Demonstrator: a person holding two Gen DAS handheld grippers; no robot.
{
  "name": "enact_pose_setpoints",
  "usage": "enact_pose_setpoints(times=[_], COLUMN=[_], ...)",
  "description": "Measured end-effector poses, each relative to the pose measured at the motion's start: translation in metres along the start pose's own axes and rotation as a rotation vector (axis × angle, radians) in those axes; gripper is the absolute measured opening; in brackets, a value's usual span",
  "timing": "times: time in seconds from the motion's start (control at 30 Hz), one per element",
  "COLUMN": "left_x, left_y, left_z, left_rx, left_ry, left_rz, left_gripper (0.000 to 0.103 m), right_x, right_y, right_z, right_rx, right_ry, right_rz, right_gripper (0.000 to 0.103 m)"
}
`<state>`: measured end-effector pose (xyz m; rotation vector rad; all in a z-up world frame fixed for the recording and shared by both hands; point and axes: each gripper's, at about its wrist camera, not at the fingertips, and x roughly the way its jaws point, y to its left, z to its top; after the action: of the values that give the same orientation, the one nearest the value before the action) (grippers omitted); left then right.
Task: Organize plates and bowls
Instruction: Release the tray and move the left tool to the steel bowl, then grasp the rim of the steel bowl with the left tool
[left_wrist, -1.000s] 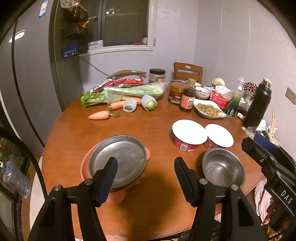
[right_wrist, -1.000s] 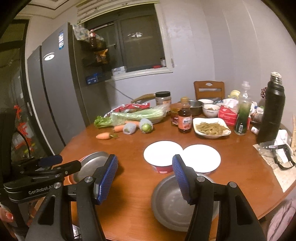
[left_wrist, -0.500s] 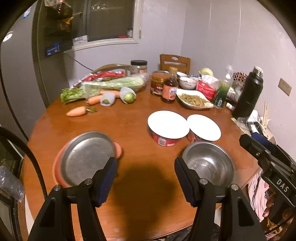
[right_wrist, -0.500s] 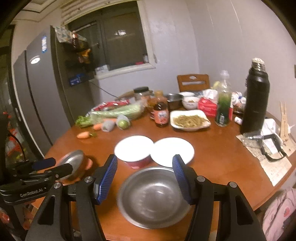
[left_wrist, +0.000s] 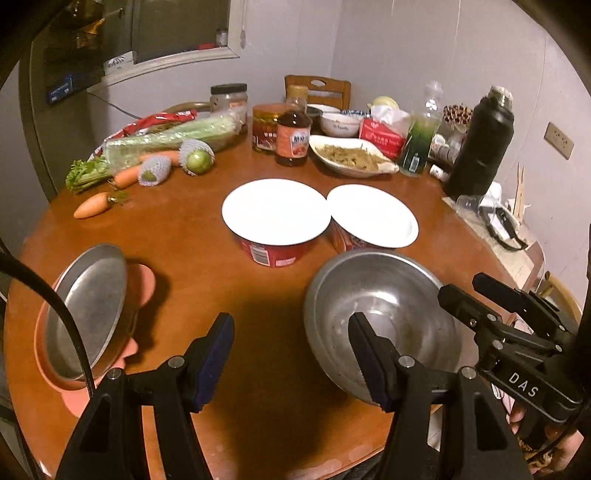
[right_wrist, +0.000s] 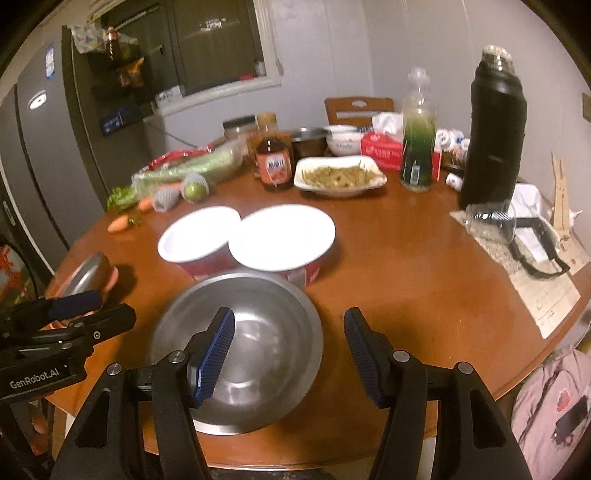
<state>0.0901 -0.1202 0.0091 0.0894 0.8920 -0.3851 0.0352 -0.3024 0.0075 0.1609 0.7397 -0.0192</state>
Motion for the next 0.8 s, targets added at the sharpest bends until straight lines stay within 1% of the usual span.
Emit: enact_pose_setpoints(times=[0.27, 0.33, 0.57, 0.7, 0.8], left_x=[0.021, 0.026, 0.038, 0.045, 0.048], left_y=[-0.010, -0.012, -0.018, -0.020, -0.020], left_z=[-0.002, -0.002, -0.001, -0.001, -0.002], left_rx=[0.009, 0.017, 0.027, 0.034, 0.027], left_ry=[0.032, 0.042, 0.067, 0.069, 0.070], left_rz=[-0.013, -0.007, -0.013, -0.008, -0.021], left_gripper=[0.064, 0.064, 0.064, 0.064, 0.064], right_x=[0.017, 0.020, 0.029, 0.035, 0.040], right_y=[-0.006, -0.008, -0.011, -0.014, -0.017], right_z=[-0.005, -0.006, -0.006, -0.006, -0.008], right_rx=[-0.004, -0.001, 0.001, -0.004, -0.003], right_ry=[0.030, 0.033, 0.049, 0.058, 0.080], right_rz=[-0.005, -0.009, 0.011, 0.020, 0.026], right_gripper=[0.064, 0.063, 0.063, 0.059, 0.054])
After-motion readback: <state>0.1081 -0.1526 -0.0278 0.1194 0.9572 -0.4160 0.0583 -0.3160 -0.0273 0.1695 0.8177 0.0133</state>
